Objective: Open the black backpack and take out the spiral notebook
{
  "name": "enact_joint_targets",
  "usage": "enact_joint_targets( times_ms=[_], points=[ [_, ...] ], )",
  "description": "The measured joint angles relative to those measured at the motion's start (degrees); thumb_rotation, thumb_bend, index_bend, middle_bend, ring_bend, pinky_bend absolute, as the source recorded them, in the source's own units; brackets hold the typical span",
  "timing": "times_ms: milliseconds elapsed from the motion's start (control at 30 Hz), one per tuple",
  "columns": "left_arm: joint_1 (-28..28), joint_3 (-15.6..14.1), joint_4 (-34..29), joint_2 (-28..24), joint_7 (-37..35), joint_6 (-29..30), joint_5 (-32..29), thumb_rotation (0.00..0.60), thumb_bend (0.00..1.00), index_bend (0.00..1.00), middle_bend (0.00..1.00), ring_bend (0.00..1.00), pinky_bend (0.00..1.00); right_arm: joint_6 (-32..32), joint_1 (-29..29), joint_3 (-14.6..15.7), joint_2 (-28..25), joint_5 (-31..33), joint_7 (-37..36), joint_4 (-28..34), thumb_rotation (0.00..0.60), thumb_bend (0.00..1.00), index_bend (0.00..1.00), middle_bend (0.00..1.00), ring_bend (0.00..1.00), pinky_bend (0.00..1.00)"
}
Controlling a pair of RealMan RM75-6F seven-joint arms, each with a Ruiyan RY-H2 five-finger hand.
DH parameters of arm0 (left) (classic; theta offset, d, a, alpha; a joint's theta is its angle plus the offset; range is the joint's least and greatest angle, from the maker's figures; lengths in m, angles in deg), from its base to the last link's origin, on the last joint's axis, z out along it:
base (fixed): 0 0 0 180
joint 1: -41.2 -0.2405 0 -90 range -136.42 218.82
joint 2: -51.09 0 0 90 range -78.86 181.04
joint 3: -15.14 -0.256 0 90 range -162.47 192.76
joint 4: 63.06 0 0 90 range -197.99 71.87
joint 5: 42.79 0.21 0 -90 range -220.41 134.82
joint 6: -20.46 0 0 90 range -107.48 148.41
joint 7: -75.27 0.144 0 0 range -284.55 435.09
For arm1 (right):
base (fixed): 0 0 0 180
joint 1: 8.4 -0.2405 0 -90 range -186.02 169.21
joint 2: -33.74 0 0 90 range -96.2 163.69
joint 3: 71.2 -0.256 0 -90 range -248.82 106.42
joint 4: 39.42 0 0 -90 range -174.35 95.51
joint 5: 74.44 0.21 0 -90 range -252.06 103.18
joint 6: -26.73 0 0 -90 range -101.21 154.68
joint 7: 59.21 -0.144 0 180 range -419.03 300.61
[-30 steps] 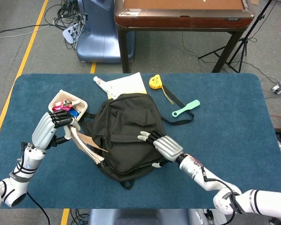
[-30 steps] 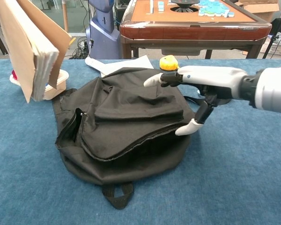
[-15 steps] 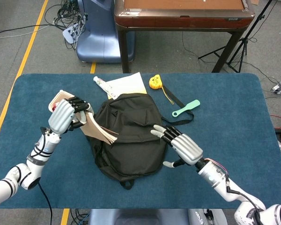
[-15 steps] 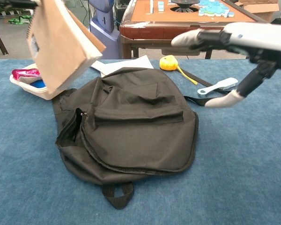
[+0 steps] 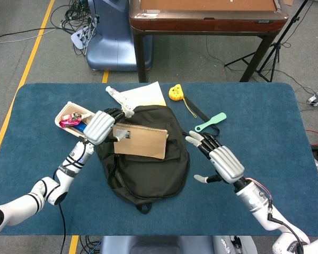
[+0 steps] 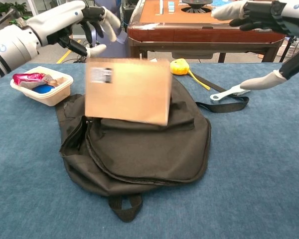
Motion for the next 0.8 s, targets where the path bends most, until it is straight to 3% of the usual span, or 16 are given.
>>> enact_joint_targets(
  times_ms=[233, 567, 800],
  points=[
    [-3.04, 0.23, -5.08, -3.96, 1.14, 2.30, -1.67, 0.600, 0.27, 0.10, 0.17, 0.21, 0.33, 0.72, 0.60, -0.41, -0.28, 0.44, -0.46, -0.54, 0.600, 0.08, 0.00, 0.00, 0.00, 0.00],
    [-12.29, -0.75, -12.95, -13.06, 1.93, 7.38, -4.26, 0.600, 0.27, 0.16, 0.17, 0.21, 0.33, 1.30, 1.76, -0.82, -1.36, 1.99, -1.58, -0.81, 0.600, 0.08, 0.00, 0.00, 0.00, 0.00],
    [-12.91, -1.62, -15.39, -15.13, 1.68, 5.22, -3.97, 0.600, 0.25, 0.17, 0.17, 0.19, 0.30, 2.04, 2.73, -1.01, -1.64, 2.45, -2.39, -1.27, 0.600, 0.08, 0.00, 0.00, 0.00, 0.00]
  ],
)
